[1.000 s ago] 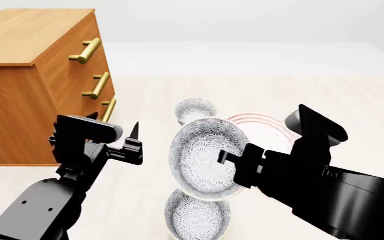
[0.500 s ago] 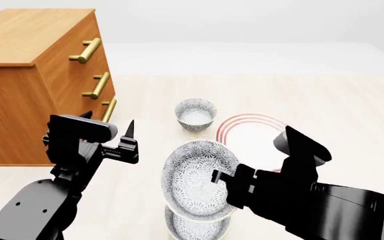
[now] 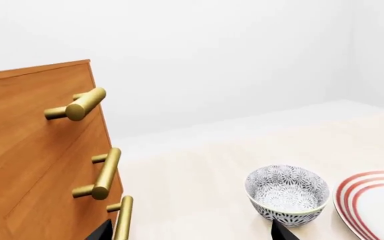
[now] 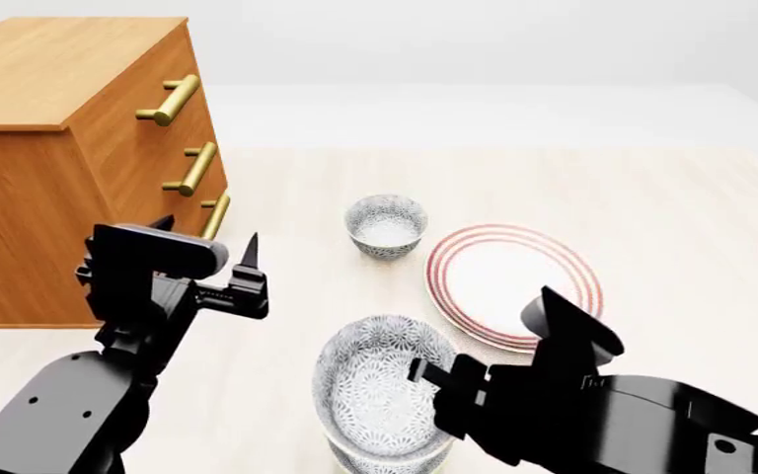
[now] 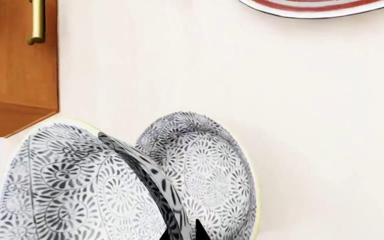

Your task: Stack the bowl in the middle on the bowl at the back.

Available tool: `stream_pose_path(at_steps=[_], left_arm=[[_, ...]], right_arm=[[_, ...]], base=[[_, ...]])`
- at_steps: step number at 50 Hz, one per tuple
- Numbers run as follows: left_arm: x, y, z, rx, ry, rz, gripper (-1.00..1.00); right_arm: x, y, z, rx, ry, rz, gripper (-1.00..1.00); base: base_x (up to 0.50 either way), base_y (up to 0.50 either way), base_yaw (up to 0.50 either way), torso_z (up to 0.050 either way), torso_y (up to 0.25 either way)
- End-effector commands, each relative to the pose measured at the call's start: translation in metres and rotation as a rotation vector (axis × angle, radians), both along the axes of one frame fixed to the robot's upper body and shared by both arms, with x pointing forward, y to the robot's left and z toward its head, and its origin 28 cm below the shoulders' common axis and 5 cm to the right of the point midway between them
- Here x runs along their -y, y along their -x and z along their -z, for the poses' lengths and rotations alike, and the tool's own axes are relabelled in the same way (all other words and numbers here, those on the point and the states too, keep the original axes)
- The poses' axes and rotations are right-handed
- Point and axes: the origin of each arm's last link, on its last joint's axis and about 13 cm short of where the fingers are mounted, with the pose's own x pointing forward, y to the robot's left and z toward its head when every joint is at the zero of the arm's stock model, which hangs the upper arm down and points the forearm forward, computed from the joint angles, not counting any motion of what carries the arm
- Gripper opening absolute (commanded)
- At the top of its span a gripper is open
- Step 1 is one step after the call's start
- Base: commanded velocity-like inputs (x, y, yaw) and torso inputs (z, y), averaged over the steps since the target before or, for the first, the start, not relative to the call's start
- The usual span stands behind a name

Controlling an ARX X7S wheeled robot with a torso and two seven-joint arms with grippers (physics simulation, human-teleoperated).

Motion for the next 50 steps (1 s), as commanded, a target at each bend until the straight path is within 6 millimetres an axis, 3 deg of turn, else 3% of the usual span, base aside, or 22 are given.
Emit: stream_pose_path(at_steps=[1,23,50], left_arm=[[0.000,-0.001,-0.001,0.005,-0.006,-0.003,1.00],[-0.005,-0.002,0.002,-0.003,-0.005,-0.022,1.00],[-0.008,-0.003,0.005,-0.011,0.004,-0.032,1.00]], right_arm=[[-0.001,-0.004,0.006,-0.011,0.004,0.004,-1.00],[-0.006,-0.023,0.008,0.022,0.017,0.020,-1.00],[-0.010,-0.031,0.014,0.002,0.073,0.058,-1.00]], base=[[0.00,0.00,0.00,0.000,0.000],[0.00,0.00,0.00,0.000,0.000],[0.00,0.00,0.00,0.000,0.000]])
